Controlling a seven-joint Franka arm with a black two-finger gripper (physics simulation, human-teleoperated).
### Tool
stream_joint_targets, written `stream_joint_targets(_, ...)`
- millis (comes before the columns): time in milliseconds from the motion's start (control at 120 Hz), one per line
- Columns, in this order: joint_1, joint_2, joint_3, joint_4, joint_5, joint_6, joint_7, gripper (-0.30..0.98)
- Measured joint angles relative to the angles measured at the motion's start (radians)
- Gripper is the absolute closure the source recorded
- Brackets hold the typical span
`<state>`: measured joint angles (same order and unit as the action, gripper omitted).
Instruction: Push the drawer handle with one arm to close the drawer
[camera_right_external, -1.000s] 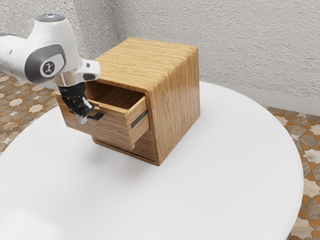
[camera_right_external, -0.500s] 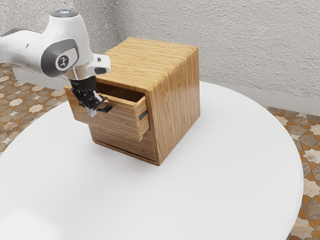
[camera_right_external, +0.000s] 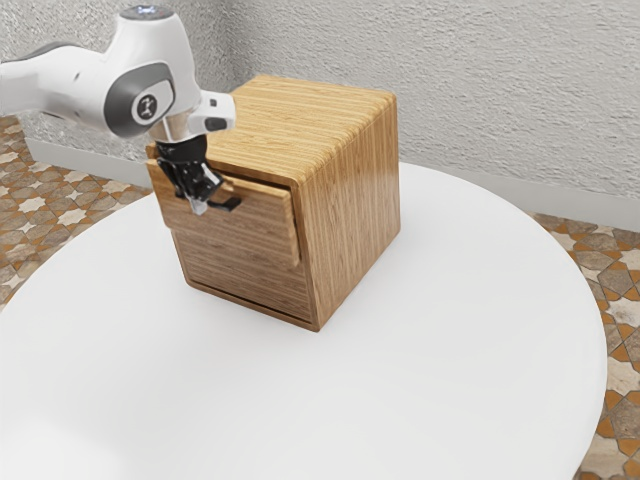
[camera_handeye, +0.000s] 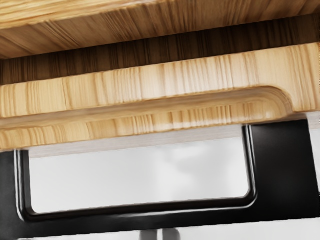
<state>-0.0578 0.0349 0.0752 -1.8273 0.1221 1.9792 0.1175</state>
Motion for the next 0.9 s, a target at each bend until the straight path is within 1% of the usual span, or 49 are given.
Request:
stream_joint_targets(417, -0.012, 0.066, -0.006, 0.076, 0.0, -0.018, 0.004, 0.79)
stream_joint_targets(483, -0.011, 0.056, -0.007, 0.074, -0.004, -0.019, 0.005, 0.79)
stream_joint_targets(533, -0.006, 0.004, -0.016, 0.021, -0.01, -0.02, 0.001, 0.78)
stream_joint_targets(550, -0.006, -0.03, -0.019, -0.012, -0.012, -0.02, -0.002, 0.77)
stream_joint_targets(633, -0.004, -0.289, -0.035, -0.217, -0.02, -0.041, -0.024, 0.58)
stream_joint_targets(692, 0.001, -0.404, -0.046, -0.276, -0.024, -0.088, -0.042, 0.45)
stream_joint_targets(792, 0.006, -0.461, -0.057, -0.28, -0.048, -0.184, -0.071, 0.28)
stream_joint_targets(900, 0.01, -0.473, -0.081, -0.257, -0.074, -0.277, -0.097, 0.17)
